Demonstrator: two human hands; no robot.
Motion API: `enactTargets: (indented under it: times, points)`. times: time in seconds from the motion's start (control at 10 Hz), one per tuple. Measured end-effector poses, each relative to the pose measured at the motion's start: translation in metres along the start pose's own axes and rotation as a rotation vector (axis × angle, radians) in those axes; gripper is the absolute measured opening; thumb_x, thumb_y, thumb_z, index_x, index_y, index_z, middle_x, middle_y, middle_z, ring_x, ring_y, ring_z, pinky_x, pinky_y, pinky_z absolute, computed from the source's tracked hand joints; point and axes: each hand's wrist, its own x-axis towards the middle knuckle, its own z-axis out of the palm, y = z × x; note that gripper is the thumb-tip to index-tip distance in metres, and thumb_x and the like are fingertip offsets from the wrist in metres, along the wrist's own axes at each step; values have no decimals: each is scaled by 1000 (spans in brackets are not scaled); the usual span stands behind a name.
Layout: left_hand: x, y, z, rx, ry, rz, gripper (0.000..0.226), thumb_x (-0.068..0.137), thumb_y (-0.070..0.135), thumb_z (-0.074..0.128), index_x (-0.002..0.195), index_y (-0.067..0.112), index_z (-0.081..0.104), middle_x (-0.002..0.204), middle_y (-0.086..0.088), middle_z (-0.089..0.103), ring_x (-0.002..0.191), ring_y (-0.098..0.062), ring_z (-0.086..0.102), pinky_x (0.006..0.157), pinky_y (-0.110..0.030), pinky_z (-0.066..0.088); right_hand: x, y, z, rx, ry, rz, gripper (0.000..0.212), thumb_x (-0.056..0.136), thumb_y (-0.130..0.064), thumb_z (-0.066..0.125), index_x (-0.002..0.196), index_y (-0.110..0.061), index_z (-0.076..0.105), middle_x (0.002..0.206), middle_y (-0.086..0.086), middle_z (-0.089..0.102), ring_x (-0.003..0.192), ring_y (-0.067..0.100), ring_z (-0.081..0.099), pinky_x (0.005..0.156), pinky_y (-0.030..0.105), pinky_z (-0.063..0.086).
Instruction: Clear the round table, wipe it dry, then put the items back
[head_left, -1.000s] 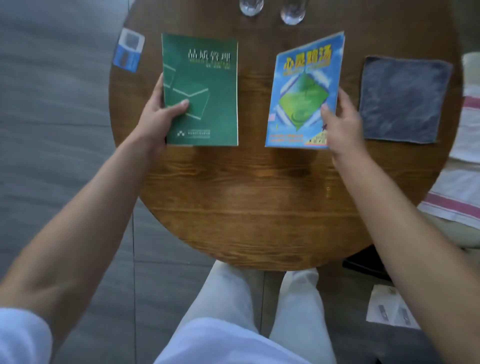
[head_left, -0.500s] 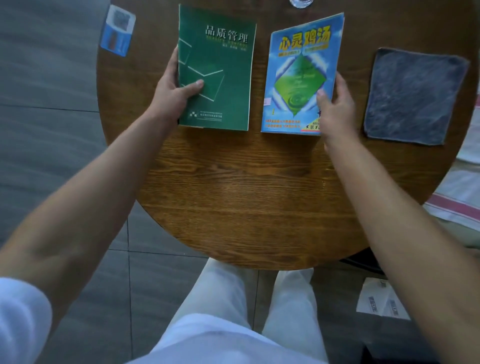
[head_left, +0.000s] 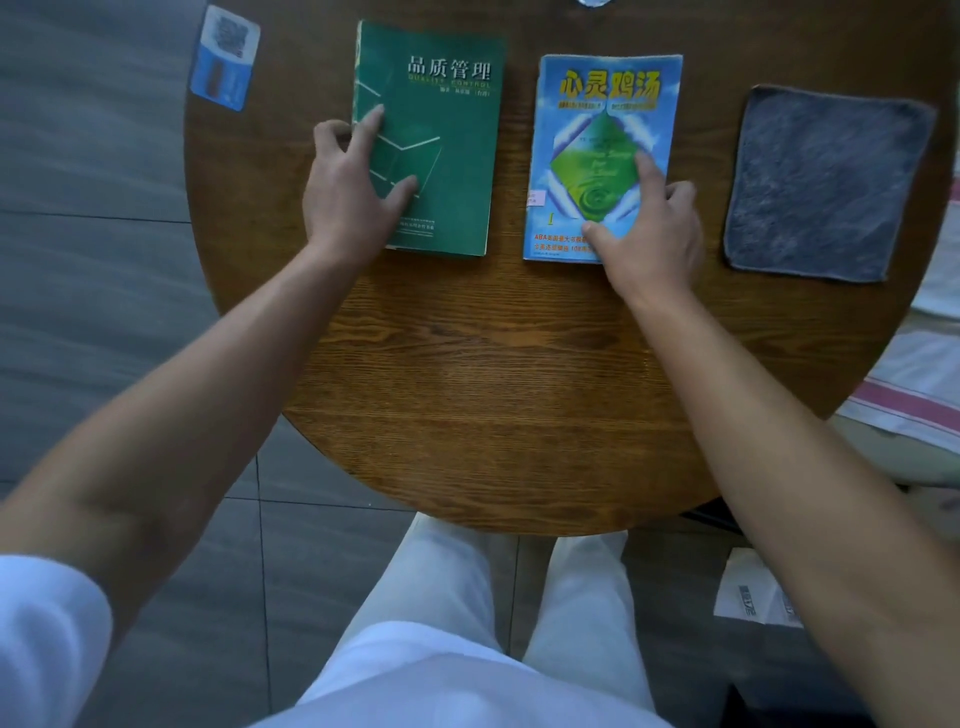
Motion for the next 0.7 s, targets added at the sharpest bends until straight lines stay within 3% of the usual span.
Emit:
enactTargets:
  times: [0.1,0.3,0.5,0.6,0.7]
  points:
    - [-8,-4,3,137,30,60,77,92,49,69,157,25,35,157,-11,32,136,-27,44,110,-38,45,-3,-2,3,-114,40,-27,79,86,-55,72,154,-31,40,140,12,46,124,35,51,101,45,43]
    - [-14,-9,3,266,32,179,64,94,48,67,151,26,47,159,-11,35,143,-33,35,116,-45,32,-4,-3,2,-212,99,-143,67,86,-50,71,147,-31,51,167,9,26,152,35,28,116,52,31]
    - [-24,-8,1,302,-152,213,75,94,59,62,157,30,36,170,-8,17,158,-31,8,126,-53,14,-3,-10,-1,-229,-84,-200,66,94,-41,65,155,-32,42,172,8,16,158,34,13,122,53,24]
    - [-28,1,-4,299,-176,195,76,94,55,63,158,29,33,171,-10,15,158,-31,7,127,-54,13,-6,-13,-16,-285,-156,-207,71,95,-38,70,157,-32,37,172,9,14,158,34,13,122,53,24]
    - [-29,15,-13,297,-165,169,71,94,47,67,155,27,38,169,-12,22,158,-32,12,126,-55,15,-12,-12,-34,-292,-137,-228,69,92,-33,73,154,-28,43,168,13,24,155,35,22,120,51,29]
